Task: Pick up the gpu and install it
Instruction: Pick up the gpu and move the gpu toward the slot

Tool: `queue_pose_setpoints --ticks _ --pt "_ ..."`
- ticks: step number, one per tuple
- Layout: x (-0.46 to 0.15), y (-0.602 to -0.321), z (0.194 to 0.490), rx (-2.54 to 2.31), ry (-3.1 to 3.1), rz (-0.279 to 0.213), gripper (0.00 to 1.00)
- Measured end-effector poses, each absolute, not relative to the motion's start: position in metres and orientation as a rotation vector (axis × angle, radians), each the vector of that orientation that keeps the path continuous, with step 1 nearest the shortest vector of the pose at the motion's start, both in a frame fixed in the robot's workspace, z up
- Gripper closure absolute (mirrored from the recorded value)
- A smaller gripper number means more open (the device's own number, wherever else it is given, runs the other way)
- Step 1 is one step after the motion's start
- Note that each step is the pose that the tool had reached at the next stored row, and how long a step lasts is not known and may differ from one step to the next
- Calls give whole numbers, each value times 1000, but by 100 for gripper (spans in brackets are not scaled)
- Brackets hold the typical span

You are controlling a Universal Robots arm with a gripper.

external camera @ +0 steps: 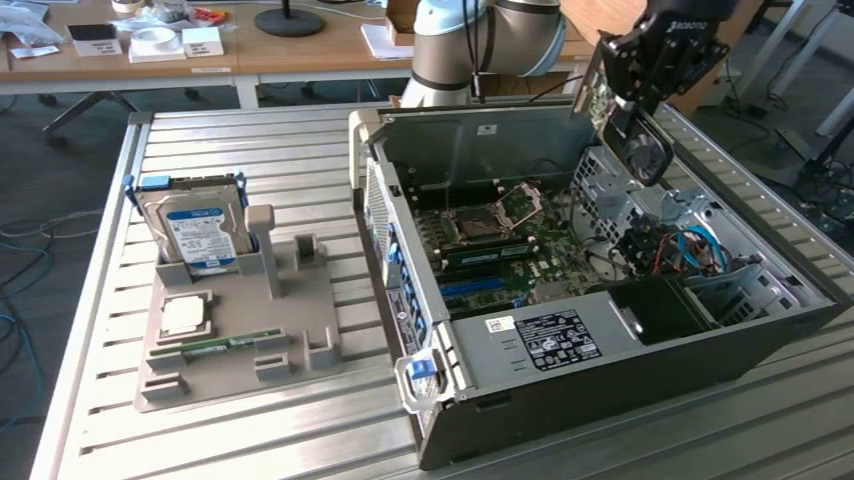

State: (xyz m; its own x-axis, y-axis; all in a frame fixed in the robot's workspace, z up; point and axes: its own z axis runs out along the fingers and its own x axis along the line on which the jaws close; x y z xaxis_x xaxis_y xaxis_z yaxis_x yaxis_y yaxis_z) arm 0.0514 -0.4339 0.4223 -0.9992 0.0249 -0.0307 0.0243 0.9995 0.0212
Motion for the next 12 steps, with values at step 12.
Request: queue_pose_setpoints --ticks 12 --pt "54 -434 409 40 3110 32 73"
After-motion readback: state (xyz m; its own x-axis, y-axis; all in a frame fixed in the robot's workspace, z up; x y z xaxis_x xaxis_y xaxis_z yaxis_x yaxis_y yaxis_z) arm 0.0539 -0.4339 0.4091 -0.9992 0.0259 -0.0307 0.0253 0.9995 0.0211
